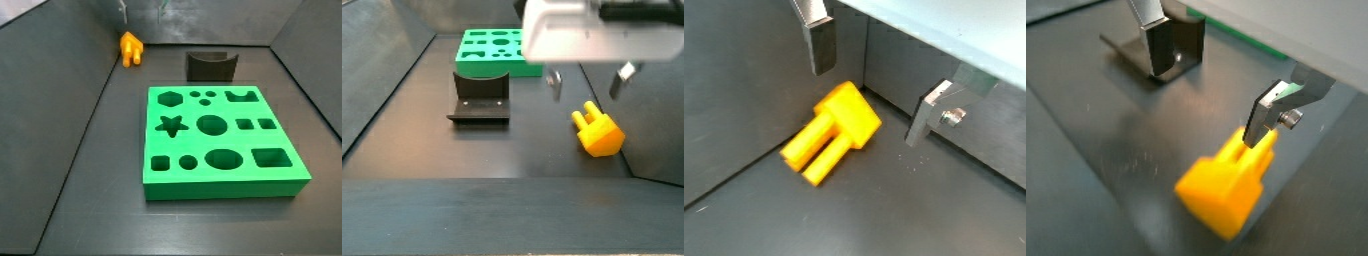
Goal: Pick up the 3 prong object. Move up. Rotate the 3 prong object. Place the 3 prong object on the fixture. Regrasp the 3 prong object. Move to above the board. Insert the 3 prong object.
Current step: Pick up the 3 prong object.
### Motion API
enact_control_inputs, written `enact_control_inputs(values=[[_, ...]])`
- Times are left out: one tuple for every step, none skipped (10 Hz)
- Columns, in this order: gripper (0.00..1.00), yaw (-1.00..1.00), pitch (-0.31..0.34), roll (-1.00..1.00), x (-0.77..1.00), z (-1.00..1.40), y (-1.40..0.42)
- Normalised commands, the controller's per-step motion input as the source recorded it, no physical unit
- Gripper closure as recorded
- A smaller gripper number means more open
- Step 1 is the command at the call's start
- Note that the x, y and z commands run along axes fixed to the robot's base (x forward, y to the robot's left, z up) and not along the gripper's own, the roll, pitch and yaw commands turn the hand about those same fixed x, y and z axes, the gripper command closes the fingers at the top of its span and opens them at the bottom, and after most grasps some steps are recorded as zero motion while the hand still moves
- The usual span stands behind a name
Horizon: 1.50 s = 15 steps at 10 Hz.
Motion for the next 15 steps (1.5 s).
enact_control_inputs(values=[[0.0, 0.11, -0.116, 0.08, -0.42, -1.0, 0.0], [0.0, 0.15, -0.053, 0.14, -0.18, -0.97, -0.09], [0.0, 0.19, -0.04, 0.2, -0.19, -0.77, -0.38], [0.0, 0.19, 0.0, 0.17, -0.06, -0.69, -0.35], [0.0, 0.14, 0.0, 0.19, 0.0, -0.68, -0.3], [0.0, 0.13, 0.0, 0.24, 0.0, -0.68, -0.35], [0.0, 0.13, 0.01, 0.29, 0.0, -0.68, -0.29], [0.0, 0.13, 0.004, 0.33, 0.0, -0.66, -0.24], [0.0, 0.14, 0.0, 0.34, 0.0, -0.63, -0.17], [0.0, 0.14, 0.006, 0.4, 0.0, -0.5, -0.08], [0.0, 0.09, 0.061, 0.39, 0.0, -0.39, -0.02], [0.0, 0.06, 0.09, 0.36, 0.0, -0.26, 0.0], [0.0, 0.03, 0.083, 0.28, 0.0, -0.29, 0.0], [0.0, 0.0, 0.0, 0.13, -0.01, -0.3, 0.0], [0.0, 0.0, -0.041, -0.01, 0.0, -0.02, 0.0]])
